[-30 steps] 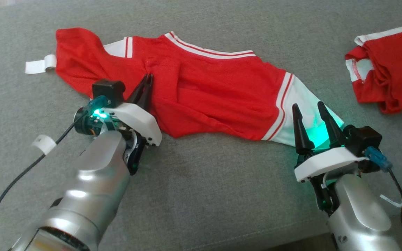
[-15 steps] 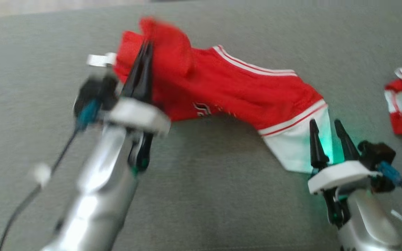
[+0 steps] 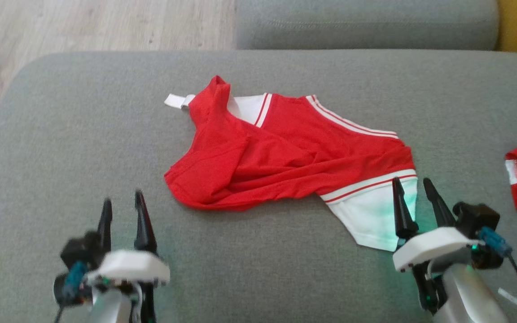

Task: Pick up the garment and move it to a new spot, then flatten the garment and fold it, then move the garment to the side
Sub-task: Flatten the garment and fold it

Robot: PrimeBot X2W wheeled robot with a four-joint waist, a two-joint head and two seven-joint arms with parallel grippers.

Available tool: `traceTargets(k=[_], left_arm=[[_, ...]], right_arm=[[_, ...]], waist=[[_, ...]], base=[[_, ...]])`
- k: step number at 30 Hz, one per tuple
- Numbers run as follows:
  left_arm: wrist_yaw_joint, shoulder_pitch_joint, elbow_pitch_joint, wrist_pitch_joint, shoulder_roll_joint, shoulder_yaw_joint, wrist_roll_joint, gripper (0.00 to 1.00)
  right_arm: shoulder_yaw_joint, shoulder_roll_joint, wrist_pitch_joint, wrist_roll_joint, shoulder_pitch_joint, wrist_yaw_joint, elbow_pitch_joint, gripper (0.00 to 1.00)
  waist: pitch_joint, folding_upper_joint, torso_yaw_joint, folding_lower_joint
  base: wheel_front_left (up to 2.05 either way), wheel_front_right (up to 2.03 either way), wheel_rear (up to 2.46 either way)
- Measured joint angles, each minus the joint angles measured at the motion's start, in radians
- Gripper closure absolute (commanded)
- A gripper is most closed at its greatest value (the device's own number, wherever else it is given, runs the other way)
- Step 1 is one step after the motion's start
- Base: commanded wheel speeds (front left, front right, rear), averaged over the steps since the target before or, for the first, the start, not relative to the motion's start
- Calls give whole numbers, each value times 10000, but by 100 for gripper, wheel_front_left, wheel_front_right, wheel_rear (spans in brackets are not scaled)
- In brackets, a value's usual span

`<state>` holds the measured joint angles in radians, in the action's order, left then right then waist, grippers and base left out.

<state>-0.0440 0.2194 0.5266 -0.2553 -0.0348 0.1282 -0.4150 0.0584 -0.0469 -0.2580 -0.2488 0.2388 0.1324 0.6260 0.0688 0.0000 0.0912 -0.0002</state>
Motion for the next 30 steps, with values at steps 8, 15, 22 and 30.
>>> traceTargets(k=[8,15,22,30], left_arm=[[240,-981,46,0,-48,-640,2010,0],[564,-1920,-127,2,-146,-669,2884,0],[652,-2492,-412,2,-140,-825,3018,0],[800,-2440,-502,2,-132,-677,3010,0]], right_arm=[[155,0,0,-50,-490,0,-161,0],[249,0,0,217,-694,0,-140,0],[221,0,0,261,-1273,0,136,0],[-10,2,2,897,-1177,0,1189,0]], waist=[[-635,0,-265,0],[-950,0,-440,1],[-1021,0,-558,2],[-763,0,-421,2]], base=[[0,0,0],[0,0,0],[0,0,0],[0,0,0]])
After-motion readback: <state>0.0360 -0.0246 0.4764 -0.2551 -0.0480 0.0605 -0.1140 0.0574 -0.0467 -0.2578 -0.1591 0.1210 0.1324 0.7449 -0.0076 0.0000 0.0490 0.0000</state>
